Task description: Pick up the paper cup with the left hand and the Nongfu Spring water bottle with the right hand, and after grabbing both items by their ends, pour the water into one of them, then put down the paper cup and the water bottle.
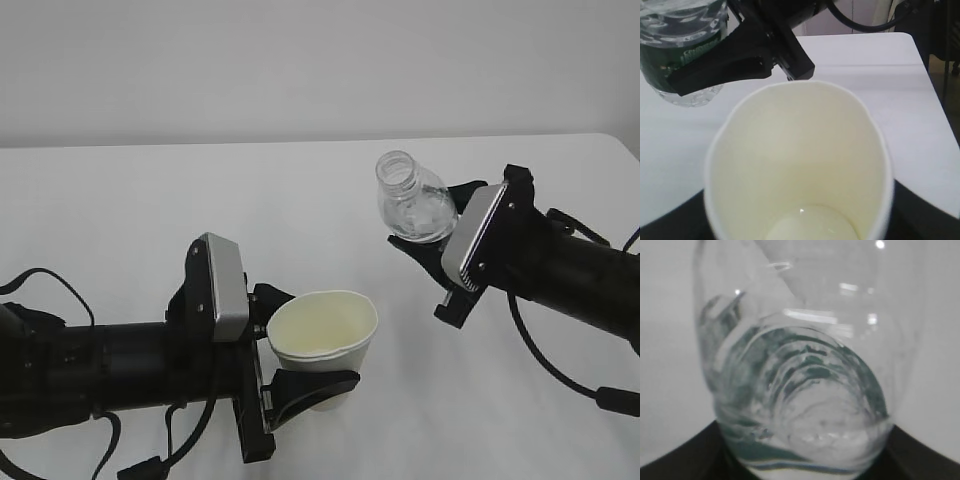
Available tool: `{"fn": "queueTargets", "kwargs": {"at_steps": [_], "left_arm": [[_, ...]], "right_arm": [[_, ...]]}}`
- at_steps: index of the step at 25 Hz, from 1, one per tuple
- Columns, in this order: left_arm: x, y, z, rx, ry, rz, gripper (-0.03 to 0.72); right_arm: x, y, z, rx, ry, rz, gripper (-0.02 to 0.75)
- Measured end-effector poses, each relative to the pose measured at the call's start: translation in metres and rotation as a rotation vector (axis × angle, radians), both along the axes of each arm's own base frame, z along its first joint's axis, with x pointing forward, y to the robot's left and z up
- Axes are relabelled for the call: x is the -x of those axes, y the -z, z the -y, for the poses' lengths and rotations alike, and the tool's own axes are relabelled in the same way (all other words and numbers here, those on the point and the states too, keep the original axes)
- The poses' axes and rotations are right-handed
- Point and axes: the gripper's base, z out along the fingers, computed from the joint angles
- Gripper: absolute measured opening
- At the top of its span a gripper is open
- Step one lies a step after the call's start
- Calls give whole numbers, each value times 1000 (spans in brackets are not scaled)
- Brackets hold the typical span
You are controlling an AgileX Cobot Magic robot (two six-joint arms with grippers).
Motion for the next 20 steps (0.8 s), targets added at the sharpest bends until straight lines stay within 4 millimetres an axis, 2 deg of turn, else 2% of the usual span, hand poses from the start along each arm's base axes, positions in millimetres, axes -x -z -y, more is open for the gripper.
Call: {"fn": "queueTargets", "kwargs": {"at_steps": [20], "left_arm": [[-9, -6, 4, 23, -18, 26, 470]], "right_arm": [[-1, -3, 1, 41, 2, 72, 438]]}}
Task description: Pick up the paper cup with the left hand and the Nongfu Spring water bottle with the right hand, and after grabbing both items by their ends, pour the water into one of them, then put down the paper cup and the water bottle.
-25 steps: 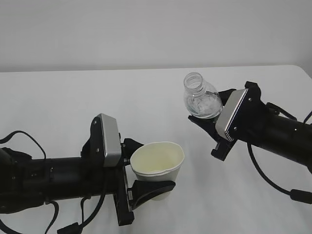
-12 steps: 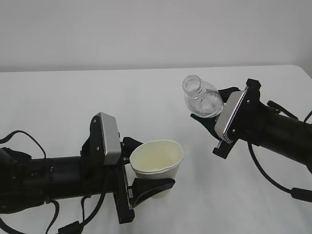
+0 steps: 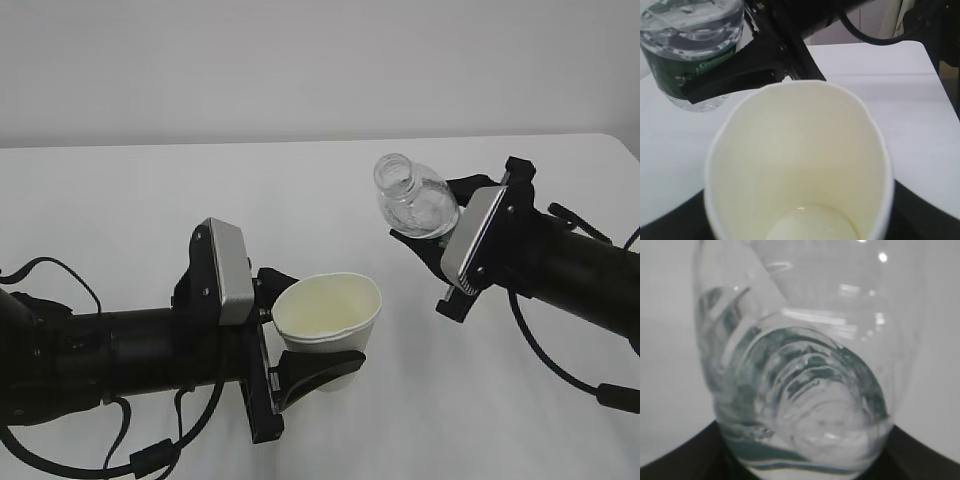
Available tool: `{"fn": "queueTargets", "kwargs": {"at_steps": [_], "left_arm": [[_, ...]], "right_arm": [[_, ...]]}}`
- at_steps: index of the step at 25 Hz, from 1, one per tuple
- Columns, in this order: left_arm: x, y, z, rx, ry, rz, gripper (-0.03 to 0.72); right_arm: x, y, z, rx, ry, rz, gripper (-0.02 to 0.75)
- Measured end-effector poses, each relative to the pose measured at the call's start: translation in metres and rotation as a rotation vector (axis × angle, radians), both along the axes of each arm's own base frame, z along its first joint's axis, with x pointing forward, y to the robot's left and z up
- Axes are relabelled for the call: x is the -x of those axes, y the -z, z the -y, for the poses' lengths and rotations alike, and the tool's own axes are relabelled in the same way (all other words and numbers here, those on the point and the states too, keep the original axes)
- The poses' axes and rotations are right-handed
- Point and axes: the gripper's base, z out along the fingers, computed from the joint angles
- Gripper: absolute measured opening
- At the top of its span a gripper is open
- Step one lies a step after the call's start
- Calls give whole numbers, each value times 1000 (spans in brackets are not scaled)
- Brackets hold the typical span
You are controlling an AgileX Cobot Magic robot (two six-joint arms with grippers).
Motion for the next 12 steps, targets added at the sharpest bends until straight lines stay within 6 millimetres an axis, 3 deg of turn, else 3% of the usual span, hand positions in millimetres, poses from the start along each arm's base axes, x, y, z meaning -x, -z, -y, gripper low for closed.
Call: {"fn": "queueTargets", "kwargs": {"at_steps": [12], "left_arm": [[4, 0, 3, -5, 32, 3, 470]], "right_arm": [[2, -1, -4, 56, -30, 59, 438]]}}
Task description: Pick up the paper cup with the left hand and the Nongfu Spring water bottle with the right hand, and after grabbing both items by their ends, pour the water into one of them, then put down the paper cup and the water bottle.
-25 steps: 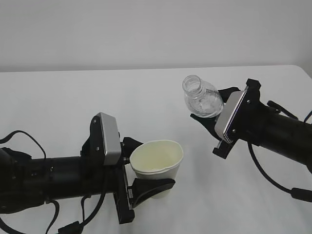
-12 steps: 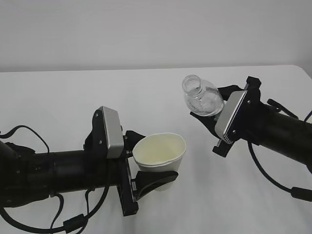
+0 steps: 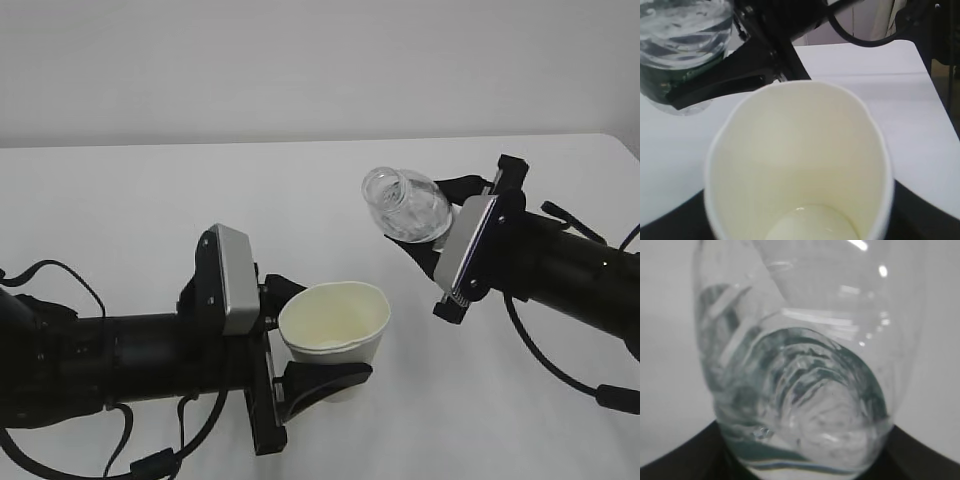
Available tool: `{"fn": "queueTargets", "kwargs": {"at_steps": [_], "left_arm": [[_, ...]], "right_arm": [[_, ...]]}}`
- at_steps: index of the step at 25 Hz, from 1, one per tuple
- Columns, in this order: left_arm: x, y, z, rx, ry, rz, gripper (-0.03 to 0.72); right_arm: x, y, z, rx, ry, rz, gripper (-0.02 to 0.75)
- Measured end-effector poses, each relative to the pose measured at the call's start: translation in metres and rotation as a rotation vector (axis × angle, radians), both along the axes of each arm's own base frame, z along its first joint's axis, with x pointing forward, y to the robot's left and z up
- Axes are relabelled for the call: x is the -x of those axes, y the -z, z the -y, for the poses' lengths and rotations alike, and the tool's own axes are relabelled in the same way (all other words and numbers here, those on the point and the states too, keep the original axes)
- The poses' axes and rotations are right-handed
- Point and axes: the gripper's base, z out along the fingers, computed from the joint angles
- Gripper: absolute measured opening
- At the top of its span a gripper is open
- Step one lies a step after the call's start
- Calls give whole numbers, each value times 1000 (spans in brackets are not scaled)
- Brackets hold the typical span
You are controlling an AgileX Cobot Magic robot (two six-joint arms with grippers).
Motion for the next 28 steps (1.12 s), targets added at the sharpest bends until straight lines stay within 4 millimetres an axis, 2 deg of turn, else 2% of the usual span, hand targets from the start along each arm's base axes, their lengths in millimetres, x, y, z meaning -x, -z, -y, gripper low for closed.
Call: {"fn": "queueTargets", "kwargs": {"at_steps": [5, 28], "left_arm": [[4, 0, 5, 2, 16, -1, 470], [3, 0, 5, 5, 4, -3, 470]], "right_arm": [[1, 0, -2, 35, -13, 36, 438], [-2, -3, 0, 175, -4, 192, 437]]}}
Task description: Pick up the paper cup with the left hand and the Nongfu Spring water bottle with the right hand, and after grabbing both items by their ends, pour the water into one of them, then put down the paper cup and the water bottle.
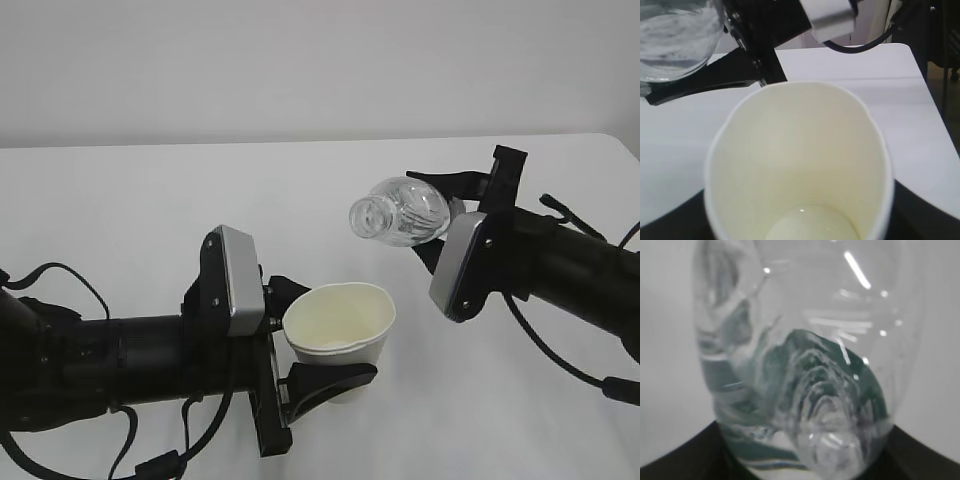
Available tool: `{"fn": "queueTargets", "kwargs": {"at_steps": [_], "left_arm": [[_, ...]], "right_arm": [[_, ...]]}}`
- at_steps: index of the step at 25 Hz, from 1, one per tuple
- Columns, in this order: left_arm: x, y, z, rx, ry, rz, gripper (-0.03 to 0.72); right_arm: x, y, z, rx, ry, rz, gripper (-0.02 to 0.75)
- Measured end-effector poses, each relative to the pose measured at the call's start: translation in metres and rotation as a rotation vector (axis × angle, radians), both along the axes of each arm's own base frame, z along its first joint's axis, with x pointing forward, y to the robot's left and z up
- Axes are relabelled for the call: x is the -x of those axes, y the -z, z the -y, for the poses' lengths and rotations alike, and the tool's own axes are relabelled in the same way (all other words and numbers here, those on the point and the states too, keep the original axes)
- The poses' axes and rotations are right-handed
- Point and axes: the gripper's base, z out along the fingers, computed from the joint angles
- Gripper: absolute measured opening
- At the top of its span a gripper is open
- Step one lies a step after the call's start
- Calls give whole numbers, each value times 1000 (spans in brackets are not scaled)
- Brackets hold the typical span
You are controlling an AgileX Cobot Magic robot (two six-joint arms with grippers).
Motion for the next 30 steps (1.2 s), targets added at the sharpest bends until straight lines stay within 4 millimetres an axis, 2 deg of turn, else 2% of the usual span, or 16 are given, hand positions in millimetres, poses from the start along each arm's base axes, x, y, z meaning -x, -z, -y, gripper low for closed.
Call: {"fn": "queueTargets", "kwargs": {"at_steps": [30], "left_arm": [[-5, -1, -1, 15, -58, -10, 459]], "right_arm": [[-2, -1, 2, 115, 17, 102, 437]]}}
